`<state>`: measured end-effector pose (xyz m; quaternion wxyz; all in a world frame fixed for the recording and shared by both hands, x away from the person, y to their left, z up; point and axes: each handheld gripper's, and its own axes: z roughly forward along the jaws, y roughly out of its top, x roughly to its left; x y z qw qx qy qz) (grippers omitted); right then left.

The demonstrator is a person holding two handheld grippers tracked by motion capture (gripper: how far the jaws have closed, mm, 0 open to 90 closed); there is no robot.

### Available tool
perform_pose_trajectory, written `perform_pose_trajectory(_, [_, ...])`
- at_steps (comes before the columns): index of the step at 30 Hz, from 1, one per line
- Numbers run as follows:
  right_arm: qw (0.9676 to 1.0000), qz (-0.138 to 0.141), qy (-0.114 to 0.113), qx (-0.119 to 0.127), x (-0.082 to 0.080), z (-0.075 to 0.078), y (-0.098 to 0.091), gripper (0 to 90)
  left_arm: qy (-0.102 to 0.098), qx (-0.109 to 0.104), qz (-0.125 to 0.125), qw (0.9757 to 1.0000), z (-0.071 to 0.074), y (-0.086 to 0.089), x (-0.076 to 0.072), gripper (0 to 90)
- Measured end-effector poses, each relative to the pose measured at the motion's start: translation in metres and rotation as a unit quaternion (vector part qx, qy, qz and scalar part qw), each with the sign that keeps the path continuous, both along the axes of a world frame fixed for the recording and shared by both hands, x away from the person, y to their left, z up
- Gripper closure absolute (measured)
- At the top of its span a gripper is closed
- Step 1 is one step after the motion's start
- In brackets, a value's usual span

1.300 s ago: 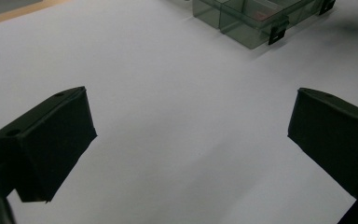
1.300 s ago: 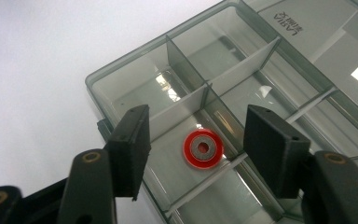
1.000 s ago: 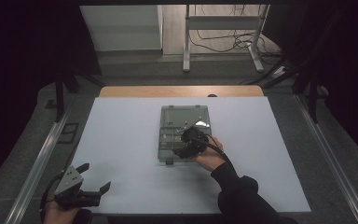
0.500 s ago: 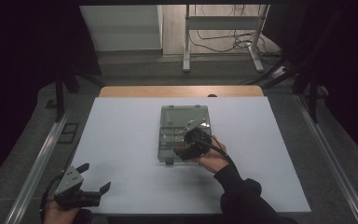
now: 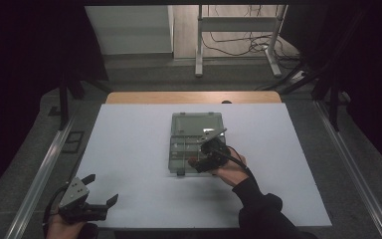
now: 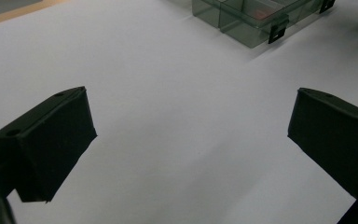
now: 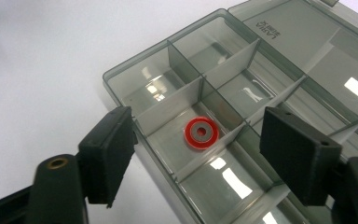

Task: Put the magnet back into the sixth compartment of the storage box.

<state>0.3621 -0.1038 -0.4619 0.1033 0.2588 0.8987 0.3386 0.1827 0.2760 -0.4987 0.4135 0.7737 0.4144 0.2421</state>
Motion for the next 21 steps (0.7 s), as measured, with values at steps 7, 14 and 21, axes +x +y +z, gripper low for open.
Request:
perform_pose_trajectory(7, [0.9999, -0.007, -0.009, -0.004, -0.003, 0.003, -0.005, 15.1, 0.000, 0.000, 0.000, 1.0000, 0.000, 0.000, 0.000, 0.9])
perform_pose_trajectory(14, [0.9998, -0.007, -0.018, -0.005, -0.007, 0.006, -0.011, 11.3, 0.000, -0.001, 0.000, 1.0000, 0.000, 0.000, 0.000, 0.9])
perform_pose_trajectory(21, [0.9997, -0.006, -0.023, -0.002, -0.012, 0.010, -0.014, 8.2, 0.000, -0.002, 0.000, 1.0000, 0.000, 0.000, 0.000, 0.9])
